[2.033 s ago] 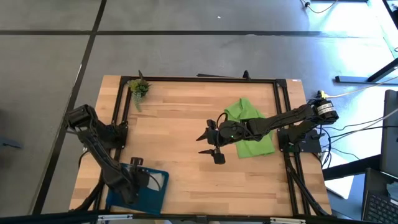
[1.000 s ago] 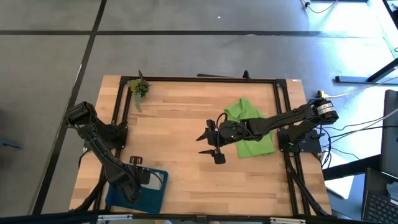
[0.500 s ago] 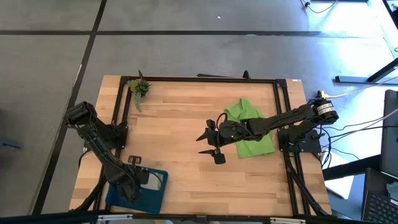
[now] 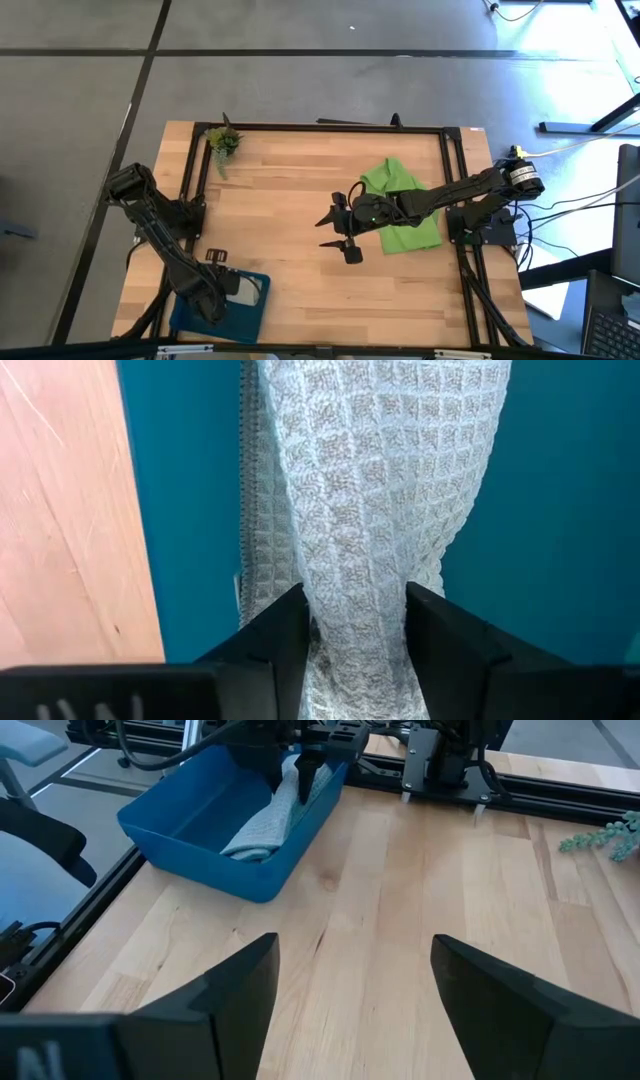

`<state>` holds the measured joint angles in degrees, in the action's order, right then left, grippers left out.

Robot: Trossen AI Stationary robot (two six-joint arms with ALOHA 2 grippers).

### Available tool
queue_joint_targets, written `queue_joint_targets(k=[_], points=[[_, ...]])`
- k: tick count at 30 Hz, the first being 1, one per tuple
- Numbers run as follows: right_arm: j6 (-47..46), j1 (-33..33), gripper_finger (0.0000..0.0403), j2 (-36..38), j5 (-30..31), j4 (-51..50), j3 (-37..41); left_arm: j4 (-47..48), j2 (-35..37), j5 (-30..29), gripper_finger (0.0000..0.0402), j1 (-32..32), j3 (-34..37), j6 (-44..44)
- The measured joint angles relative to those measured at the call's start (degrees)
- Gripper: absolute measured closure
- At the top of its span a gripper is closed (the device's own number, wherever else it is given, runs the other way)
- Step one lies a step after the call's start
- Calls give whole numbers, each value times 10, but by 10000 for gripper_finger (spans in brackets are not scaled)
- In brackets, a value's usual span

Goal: Fold microfiber towels
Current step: Put the gray microfiber cloth into the blue bin

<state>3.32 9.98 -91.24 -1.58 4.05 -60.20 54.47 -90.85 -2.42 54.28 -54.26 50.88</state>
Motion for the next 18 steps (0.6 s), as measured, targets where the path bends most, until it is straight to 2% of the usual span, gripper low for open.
queue_joint_targets(k=[18], points=[[0, 0, 141, 0, 0, 0, 0, -1, 0, 3, 256, -3, 0, 26]])
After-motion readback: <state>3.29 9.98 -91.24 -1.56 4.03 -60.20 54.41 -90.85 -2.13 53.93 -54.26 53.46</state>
